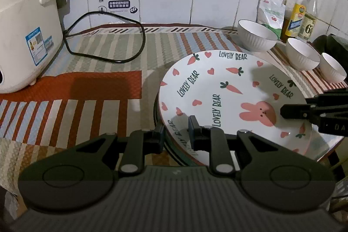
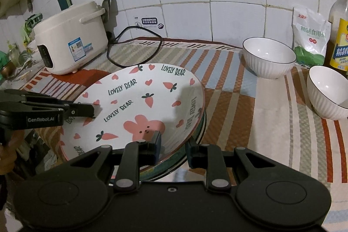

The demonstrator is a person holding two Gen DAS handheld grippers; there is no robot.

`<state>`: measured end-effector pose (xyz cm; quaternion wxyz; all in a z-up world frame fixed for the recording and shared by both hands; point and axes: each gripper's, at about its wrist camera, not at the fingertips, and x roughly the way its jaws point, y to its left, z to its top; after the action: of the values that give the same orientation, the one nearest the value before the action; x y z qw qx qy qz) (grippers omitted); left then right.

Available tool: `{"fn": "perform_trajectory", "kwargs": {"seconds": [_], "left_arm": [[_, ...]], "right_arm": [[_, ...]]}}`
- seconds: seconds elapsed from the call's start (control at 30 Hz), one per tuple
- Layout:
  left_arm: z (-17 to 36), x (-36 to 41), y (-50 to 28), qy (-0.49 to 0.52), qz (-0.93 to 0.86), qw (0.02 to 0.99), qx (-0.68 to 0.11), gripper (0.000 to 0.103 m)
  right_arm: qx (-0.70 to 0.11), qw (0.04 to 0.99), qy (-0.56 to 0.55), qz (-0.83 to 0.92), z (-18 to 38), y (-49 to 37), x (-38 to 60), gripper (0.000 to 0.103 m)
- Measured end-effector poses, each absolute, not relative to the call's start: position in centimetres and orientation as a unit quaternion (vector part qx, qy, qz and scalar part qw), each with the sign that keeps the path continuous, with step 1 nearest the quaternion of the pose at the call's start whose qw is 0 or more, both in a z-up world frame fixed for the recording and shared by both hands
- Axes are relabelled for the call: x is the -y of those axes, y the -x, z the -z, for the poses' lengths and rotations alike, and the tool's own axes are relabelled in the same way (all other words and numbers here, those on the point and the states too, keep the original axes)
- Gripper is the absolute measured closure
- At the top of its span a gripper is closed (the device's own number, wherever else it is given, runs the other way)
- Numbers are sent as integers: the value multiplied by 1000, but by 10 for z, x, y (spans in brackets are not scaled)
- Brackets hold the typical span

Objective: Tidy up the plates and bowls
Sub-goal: 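Lift the pink bear plate and lower it onto the blue egg plate, then open both grippers and pull back from the plate stack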

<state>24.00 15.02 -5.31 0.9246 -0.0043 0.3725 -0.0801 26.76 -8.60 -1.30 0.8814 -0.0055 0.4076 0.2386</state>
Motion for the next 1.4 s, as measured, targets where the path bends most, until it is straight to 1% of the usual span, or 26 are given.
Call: {"fn": "perform_trajectory", "kwargs": {"seconds": [0.13, 0.23, 0.3, 0.33, 0.4, 0.5, 0.53, 0.6, 0.67, 0.73, 0.77, 0.83, 0.87, 0.9, 1.0, 1.03, 1.07, 1.1, 1.2, 1.27, 1.4], "left_arm": [[55, -146, -237, -10, 74, 928, -365, 83], [56, -136, -234, -39, 59, 931, -357, 83], [58, -131, -234, -57, 41, 933, -353, 83], [59, -131, -234, -56, 38, 933, -353, 83], [58, -132, -236, -52, 39, 933, -354, 83], [58, -131, -237, -53, 35, 932, -358, 82], [58, -130, -237, -55, 33, 931, -359, 82], [58, -131, -236, -49, 31, 928, -369, 80], [59, -131, -236, -49, 28, 921, -386, 78], [54, -131, -226, -59, 26, 930, -361, 77], [51, -131, -221, -65, 23, 934, -351, 76], [38, -129, -210, -75, 25, 941, -328, 68], [30, -127, -203, -78, 25, 945, -317, 60], [23, -126, -196, -81, 24, 948, -307, 57], [2, -118, -173, -99, 28, 955, -277, 54], [-3, -115, -167, -104, 28, 956, -273, 53], [-9, -111, -161, -108, 28, 956, -271, 50], [-13, -108, -155, -110, 30, 956, -270, 47], [-23, -100, -142, -105, 46, 955, -274, 41], [-28, -93, -133, -105, 54, 953, -278, 39], [-35, -79, -118, -108, 68, 950, -286, 31]], "right_arm": [[-404, 886, 40, -222, 14, -268, 81, 74], [-395, 890, 82, -214, 14, -266, 76, 75], [-391, 889, 91, -221, 14, -264, 73, 75], [-386, 890, 97, -223, 13, -262, 72, 78], [-378, 889, 82, -246, 7, -260, 73, 93], [-376, 889, 90, -245, 1, -257, 64, 93], [-369, 892, 94, -242, 0, -255, 62, 90], [-365, 894, 81, -246, -1, -252, 64, 89], [-358, 897, 71, -248, -4, -245, 68, 84], [-350, 901, 70, -247, -7, -237, 71, 72], [-346, 903, 68, -246, -10, -232, 74, 70], [-338, 906, 66, -245, -16, -223, 80, 68], [-333, 909, 65, -242, -20, -218, 83, 67], [-328, 912, 66, -239, -25, -213, 85, 65], [-312, 918, 69, -236, -41, -195, 96, 57], [-309, 919, 70, -235, -46, -190, 100, 56], [-308, 920, 70, -233, -51, -184, 104, 56], [-307, 921, 69, -231, -55, -181, 108, 55], [-303, 925, 61, -221, -69, -167, 121, 49], [-298, 928, 62, -214, -77, -158, 129, 46], [-283, 935, 68, -202, -92, -138, 146, 35]]}}
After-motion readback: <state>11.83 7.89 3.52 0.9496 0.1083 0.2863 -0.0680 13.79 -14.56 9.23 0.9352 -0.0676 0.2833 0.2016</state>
